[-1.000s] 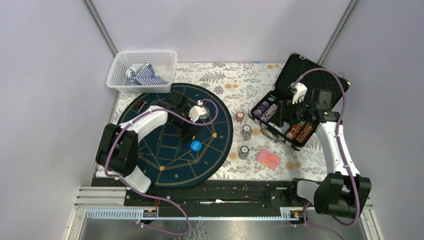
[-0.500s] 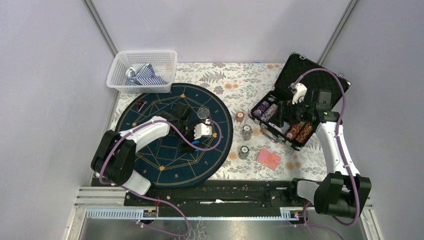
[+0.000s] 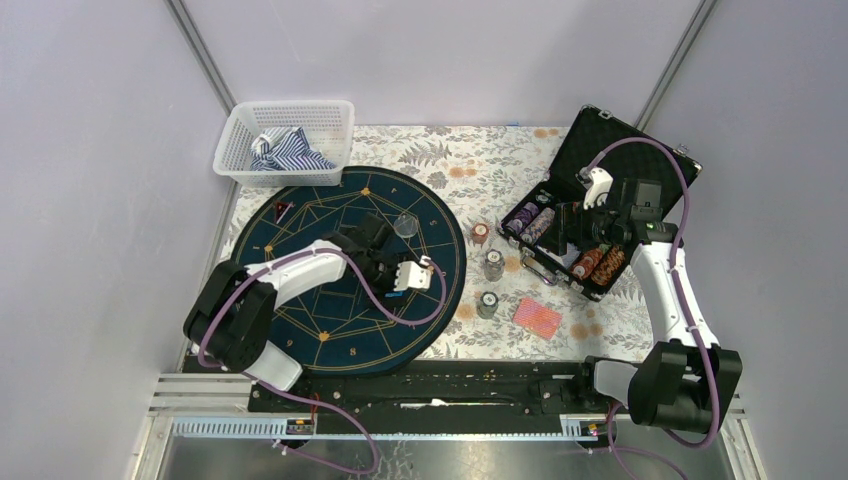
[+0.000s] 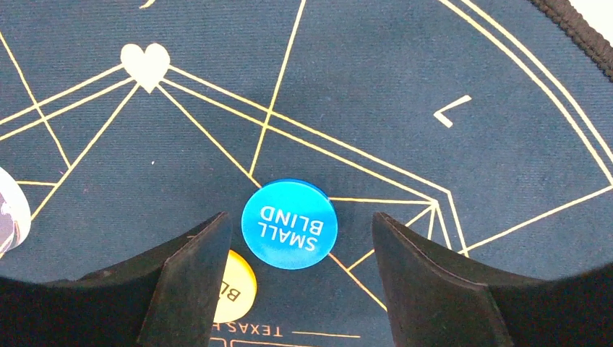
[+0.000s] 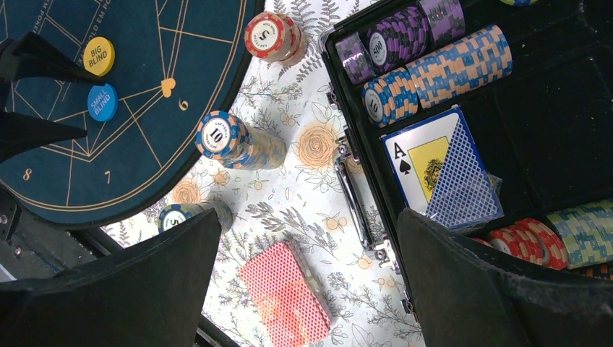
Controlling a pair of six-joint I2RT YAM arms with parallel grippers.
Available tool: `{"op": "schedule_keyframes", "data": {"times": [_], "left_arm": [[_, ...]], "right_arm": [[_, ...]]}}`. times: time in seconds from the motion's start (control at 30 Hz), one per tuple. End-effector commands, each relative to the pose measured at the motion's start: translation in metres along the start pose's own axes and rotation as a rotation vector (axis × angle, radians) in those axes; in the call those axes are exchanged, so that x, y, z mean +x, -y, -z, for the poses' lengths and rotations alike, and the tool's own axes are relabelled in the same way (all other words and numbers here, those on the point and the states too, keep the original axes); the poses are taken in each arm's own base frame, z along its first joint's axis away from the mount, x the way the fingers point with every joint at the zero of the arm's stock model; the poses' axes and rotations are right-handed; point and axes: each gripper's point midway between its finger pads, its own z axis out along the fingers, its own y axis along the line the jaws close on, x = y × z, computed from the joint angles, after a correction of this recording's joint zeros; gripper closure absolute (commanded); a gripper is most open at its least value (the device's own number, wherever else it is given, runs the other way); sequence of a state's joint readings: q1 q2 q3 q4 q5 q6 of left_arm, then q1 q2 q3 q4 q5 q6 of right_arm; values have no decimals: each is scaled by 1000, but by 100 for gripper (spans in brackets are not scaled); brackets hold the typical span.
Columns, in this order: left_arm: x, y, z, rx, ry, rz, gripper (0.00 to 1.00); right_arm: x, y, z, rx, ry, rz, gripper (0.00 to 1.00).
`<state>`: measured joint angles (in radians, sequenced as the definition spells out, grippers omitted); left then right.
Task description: Distribute texas hold em gaming equipment
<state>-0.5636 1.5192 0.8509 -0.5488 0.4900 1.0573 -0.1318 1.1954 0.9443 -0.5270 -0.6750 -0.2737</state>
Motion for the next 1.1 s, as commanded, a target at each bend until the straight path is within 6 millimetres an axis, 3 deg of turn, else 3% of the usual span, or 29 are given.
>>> {"op": "schedule_keyframes", "data": {"times": [0.0, 0.27, 0.57, 0.87, 1.0, 1.07], "left_arm": [[-1, -3, -5, -1, 7, -65, 26], [12, 2, -14, 25, -27, -45, 26], [16, 15, -5, 44, -46, -43, 45], [29, 34, -2, 60, -77, -34, 46], [23, 31, -3, 44, -51, -18, 38], [19, 26, -2, 32, -40, 0, 24]], "right_arm": [[0, -3, -1, -22, 3, 16, 0], [-1, -4, 0, -22, 6, 18, 0], [0, -3, -1, -21, 3, 15, 0], [0, -3, -1, -24, 2, 11, 0], [0, -3, -1, -24, 3, 13, 0], [0, -3, -1, -24, 4, 13, 0]]}}
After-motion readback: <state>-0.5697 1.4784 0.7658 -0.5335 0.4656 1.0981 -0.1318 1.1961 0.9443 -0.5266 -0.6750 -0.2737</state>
